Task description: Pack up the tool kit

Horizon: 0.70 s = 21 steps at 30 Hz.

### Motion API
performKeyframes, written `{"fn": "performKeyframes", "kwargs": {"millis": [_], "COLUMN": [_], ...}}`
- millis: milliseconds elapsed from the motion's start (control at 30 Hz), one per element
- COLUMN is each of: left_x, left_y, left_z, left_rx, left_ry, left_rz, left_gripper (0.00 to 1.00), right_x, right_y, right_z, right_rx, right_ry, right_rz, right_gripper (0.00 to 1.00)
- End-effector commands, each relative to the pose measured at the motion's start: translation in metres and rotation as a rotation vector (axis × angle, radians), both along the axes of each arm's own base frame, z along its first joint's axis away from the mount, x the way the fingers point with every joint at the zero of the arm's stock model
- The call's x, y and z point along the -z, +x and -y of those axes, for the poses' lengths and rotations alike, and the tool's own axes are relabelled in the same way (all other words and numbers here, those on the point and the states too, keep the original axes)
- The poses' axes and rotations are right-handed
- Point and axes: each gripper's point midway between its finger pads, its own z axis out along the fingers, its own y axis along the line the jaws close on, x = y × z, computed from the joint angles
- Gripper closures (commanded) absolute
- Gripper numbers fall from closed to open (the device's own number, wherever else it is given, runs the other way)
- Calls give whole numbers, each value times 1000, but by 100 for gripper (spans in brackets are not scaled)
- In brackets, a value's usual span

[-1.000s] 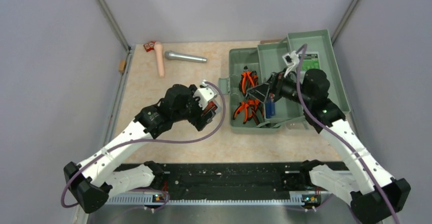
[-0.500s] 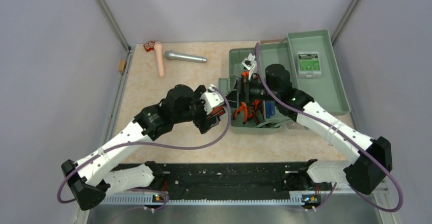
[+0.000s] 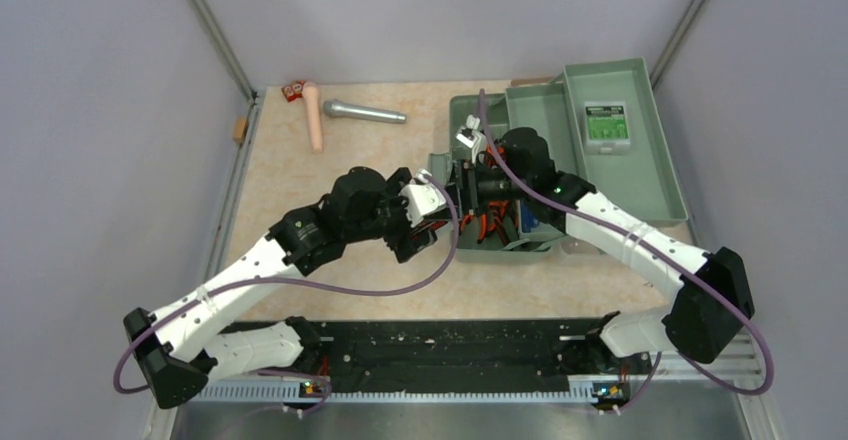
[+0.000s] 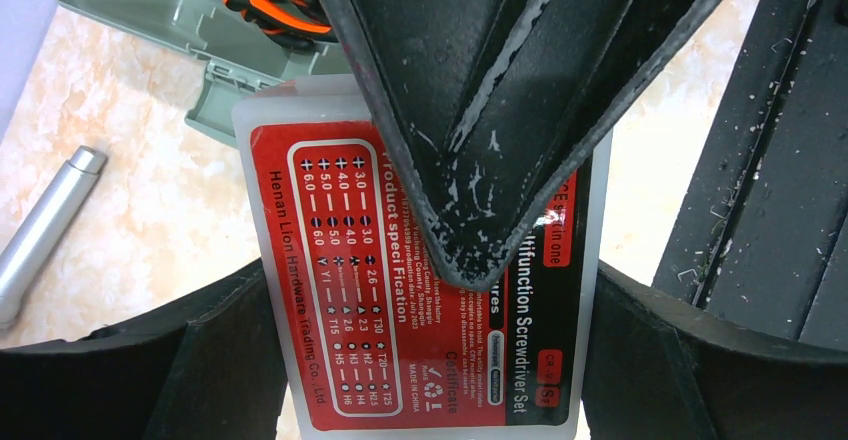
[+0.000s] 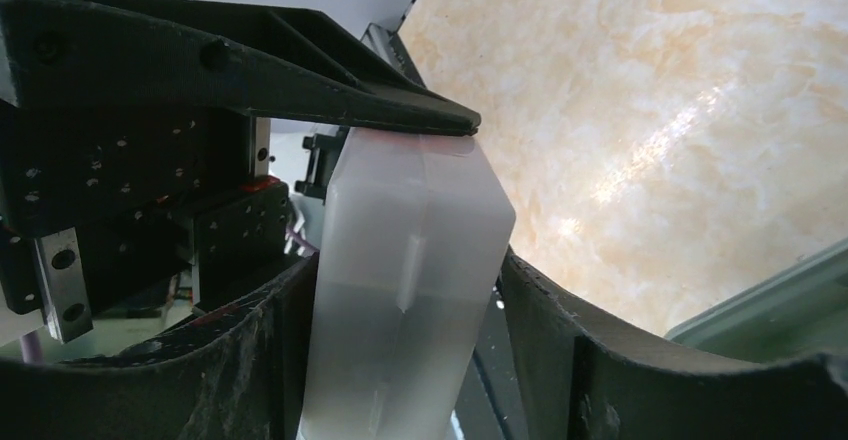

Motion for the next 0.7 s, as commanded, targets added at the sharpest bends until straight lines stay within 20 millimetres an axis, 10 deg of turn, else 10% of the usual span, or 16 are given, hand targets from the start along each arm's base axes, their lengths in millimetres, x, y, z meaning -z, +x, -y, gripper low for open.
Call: {"fn": "performKeyframes", "kwargs": {"millis": [0,200,667], "left_x": [-56,-55,-54], "left_y": [15,16,14], "left_z": [19,20,2], "left_rx": [24,34,-15], "left_ry": [-137,-125,-118], "left_rz": [163,177,218], "left_gripper": [51,48,1], "right_x": [-32,-38,-70], "right_y": [-8,-8,18], "right_z": [-12,-13,12], "right_rx": [-75,-82,30], "right_ry": [87,94,136], "right_rz": [24,26,110], "right_gripper": [38,53,100]}}
